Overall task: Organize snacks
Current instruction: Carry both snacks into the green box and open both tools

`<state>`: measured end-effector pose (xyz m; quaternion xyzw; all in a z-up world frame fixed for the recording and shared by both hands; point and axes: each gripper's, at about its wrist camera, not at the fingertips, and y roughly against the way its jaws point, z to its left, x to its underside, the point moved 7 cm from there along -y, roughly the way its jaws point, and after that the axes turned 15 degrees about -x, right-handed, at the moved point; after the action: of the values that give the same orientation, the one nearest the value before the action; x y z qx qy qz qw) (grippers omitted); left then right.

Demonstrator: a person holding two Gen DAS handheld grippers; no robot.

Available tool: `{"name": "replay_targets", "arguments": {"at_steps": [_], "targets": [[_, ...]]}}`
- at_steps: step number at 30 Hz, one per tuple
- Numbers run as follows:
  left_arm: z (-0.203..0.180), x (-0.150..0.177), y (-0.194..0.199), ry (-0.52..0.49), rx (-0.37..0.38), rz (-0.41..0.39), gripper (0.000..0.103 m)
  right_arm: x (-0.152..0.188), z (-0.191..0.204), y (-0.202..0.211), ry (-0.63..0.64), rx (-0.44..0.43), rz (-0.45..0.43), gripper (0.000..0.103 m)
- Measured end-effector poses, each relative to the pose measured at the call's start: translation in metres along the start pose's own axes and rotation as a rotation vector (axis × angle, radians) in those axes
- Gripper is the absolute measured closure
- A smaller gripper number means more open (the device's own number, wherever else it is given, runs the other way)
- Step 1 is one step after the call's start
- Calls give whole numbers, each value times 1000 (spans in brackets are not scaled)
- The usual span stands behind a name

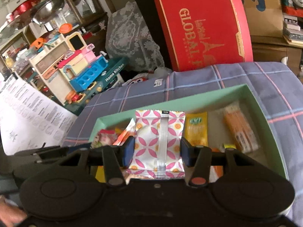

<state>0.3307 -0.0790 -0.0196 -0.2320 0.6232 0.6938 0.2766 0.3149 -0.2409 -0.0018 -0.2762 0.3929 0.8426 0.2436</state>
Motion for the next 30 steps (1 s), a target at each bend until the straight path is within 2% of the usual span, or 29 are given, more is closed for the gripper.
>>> {"name": "replay_targets", "arguments": {"at_steps": [7, 12, 13, 14, 15, 16, 17, 19, 23, 30], "targets": [[-14, -1, -45, -15, -16, 56, 74, -15, -20, -50, -28, 11, 38, 53], [-18, -1, -60, -26, -26, 61, 73, -16, -33, -63, -46, 15, 43, 53], [-19, -1, -61, -25, -32, 57, 70, -16, -33, -64, -48, 13, 41, 50], [-19, 0, -60, -24, -43, 46, 64, -17, -33, -65, -49, 9, 37, 47], [-19, -1, -58, -26, -58, 36, 36, -18, -33, -66, -48, 8, 32, 41], [-18, 0, -57, -25, -81, 24, 9, -18, -33, -65, -51, 7, 29, 24], [-17, -1, -54, -24, -99, 4, 2, -18, -32, -63, -54, 6, 21, 8], [-17, -1, -47, -30, -118, -31, 0, -16, -30, -57, -45, 9, 3, 0], [-17, 2, -40, -35, -103, -4, 0, -14, -30, -48, -51, 21, 5, 0], [-13, 15, -10, -24, -79, -6, 0, -2, -27, -12, -67, 30, -14, 0]]}}
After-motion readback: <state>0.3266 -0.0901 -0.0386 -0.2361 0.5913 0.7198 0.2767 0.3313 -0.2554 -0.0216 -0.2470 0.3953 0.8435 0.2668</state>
